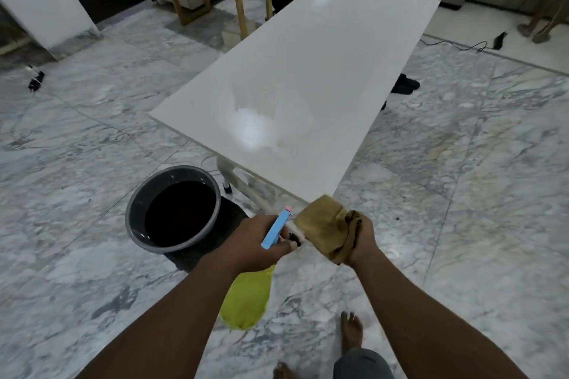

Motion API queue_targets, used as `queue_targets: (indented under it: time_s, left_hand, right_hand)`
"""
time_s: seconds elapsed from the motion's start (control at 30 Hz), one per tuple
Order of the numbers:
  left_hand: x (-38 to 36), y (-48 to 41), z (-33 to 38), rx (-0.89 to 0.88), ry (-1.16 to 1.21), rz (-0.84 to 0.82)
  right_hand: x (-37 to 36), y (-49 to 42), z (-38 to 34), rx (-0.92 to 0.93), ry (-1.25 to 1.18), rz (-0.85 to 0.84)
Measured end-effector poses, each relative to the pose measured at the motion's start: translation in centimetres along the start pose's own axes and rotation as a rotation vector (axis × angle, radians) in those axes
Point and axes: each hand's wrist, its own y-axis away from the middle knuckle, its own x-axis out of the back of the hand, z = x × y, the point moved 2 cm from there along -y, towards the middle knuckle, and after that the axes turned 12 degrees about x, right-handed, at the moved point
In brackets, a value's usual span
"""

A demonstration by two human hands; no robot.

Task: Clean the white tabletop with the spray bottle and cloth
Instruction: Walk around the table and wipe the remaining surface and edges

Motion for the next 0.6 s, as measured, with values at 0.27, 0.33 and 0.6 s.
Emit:
queue_targets:
  time_s: [0.27, 0.33, 0.6]
  left_hand:
    - [-0.1, -0.3, 4.4, -0.022, -0.011, 0.04]
    - [-0.6, -0.8, 4.5, 0.006, -0.002, 0.051]
    - [-2.0, -0.4, 1.5, 0.104, 0.023, 0.052]
  right_hand:
    - [-3.8, -0.8, -7.3, 0.407, 0.826, 0.029]
    - [-5.5, -2.1, -8.2, 0.729, 1.283, -0.003]
    - [-2.7, -7.6, -2.6, 0.91, 2.299, -0.436]
